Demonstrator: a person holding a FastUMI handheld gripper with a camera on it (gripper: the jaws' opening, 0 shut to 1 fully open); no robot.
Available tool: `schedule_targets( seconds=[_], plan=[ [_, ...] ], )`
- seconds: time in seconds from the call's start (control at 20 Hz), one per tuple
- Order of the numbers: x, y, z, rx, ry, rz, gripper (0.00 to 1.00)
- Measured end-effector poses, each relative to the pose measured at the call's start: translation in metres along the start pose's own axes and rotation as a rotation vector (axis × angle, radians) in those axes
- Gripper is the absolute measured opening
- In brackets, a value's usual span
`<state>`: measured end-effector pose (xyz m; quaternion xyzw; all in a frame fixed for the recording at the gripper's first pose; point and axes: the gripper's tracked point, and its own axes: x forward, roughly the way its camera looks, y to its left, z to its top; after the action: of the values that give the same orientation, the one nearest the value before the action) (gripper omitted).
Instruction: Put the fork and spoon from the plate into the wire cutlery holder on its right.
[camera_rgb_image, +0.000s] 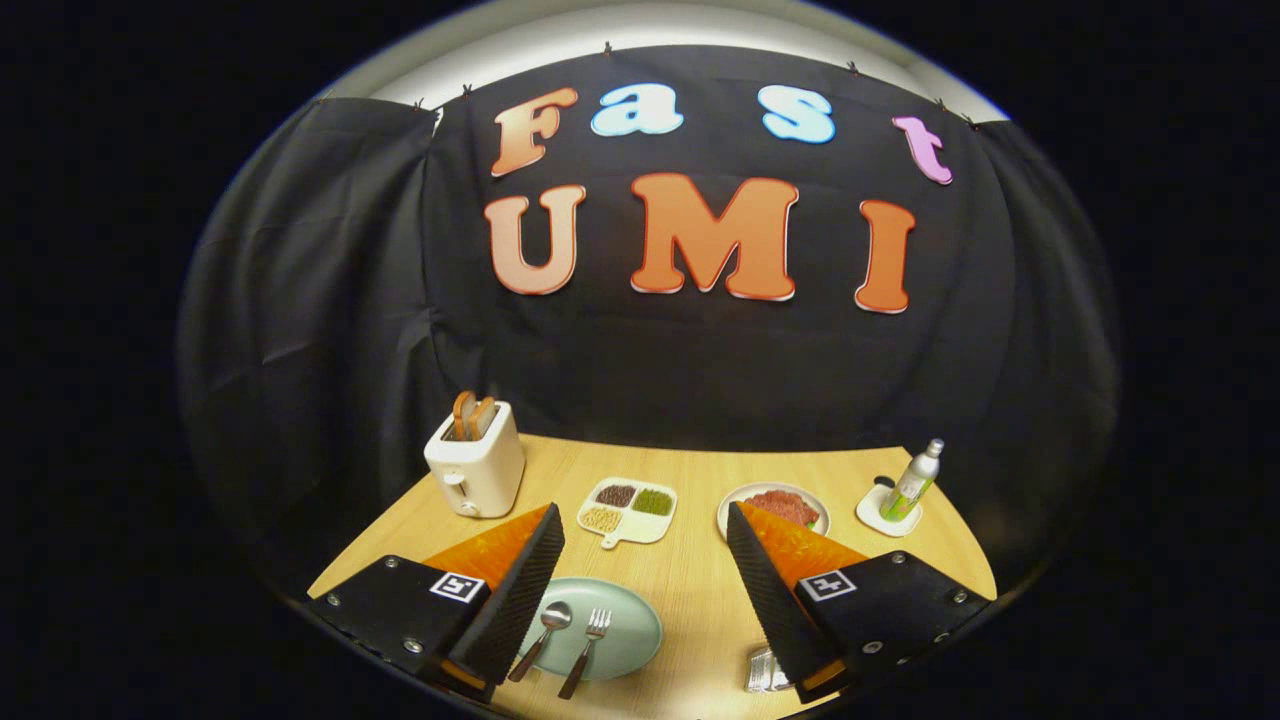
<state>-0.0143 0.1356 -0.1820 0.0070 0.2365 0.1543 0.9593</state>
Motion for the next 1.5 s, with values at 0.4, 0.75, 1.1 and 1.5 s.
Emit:
schedule_targets(
  seconds=[0.4, 0.75, 1.1, 1.5],
  plan=[
    [0.031, 0.039, -0.117, 0.011, 0.394, 0.070, 0.95],
    [0.033, 0.064, -0.208, -0.009, 0.700, 0.109, 0.86],
    [0.040, 0.065, -0.260, -0.046, 0.923, 0.089, 0.68],
    [0.047, 0.070, -0.284, -0.006, 1.050, 0.054, 0.34]
  ],
)
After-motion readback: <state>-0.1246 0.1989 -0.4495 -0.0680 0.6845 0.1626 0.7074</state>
